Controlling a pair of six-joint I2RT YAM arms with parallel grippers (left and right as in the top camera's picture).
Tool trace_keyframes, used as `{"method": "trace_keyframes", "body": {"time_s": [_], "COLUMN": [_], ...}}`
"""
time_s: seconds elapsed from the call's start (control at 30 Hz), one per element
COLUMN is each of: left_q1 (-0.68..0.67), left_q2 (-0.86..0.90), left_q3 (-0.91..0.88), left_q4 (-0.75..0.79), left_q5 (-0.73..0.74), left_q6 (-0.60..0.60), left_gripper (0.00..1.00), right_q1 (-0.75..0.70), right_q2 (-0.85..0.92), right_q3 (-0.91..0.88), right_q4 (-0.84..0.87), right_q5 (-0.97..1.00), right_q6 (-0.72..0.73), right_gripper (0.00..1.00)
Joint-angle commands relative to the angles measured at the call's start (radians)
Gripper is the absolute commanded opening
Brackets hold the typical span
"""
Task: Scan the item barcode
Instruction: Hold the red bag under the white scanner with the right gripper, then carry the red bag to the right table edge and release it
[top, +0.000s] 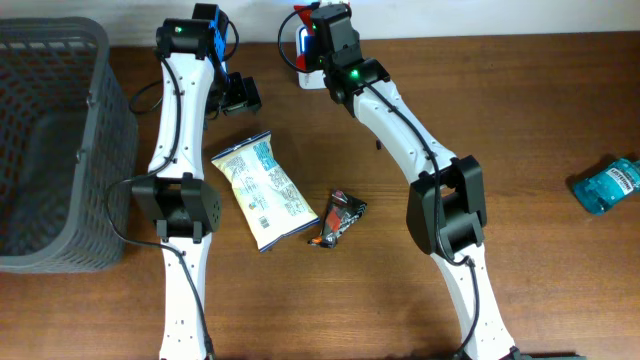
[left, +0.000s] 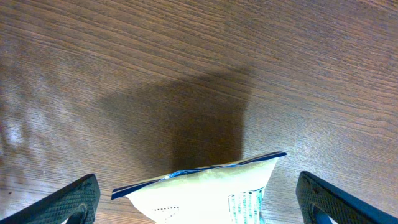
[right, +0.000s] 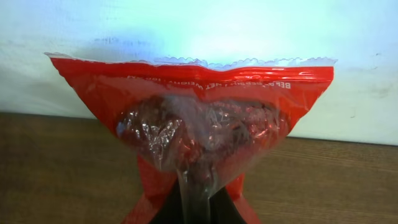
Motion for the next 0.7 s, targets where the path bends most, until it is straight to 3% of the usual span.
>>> {"method": "trace_keyframes", "body": {"time_s": [0.0, 0.2, 0.37, 0.5, 0.67], "left_q1": [0.002, 0.002, 0.002, 0.002, 0.002], "left_q2": [-0.008, -0.008, -0.008, -0.008, -0.008], "left_q3": [0.014, 0.014, 0.014, 0.014, 0.014], "left_q4": [-0.001, -0.001, -0.001, -0.001, -0.001], "left_q5": [-0.011, -0.011, -0.011, -0.011, -0.011], "left_q6": [-0.013, -0.013, -0.013, -0.013, -0.013], "left_gripper": [0.99, 0.99, 0.99, 0.99, 0.99], "right_q1": [-0.009, -0.021, -0.139, -0.308, -0.574], "right_q2": [0.039, 0.021, -0.15, -0.271, -0.284], "right_q3": [0.005, 0.02, 0.022, 0.022, 0.019], "right_q4": [0.007, 0.055, -0.029, -0.285, -0.661], "right_q5": [-0.055, -0.098, -0.091, 0.037, 0.186], "right_q6": [0.013, 0.013, 0.013, 0.014, 0.033], "right_gripper": [0.04, 0.04, 0.04, 0.04, 0.04]}}
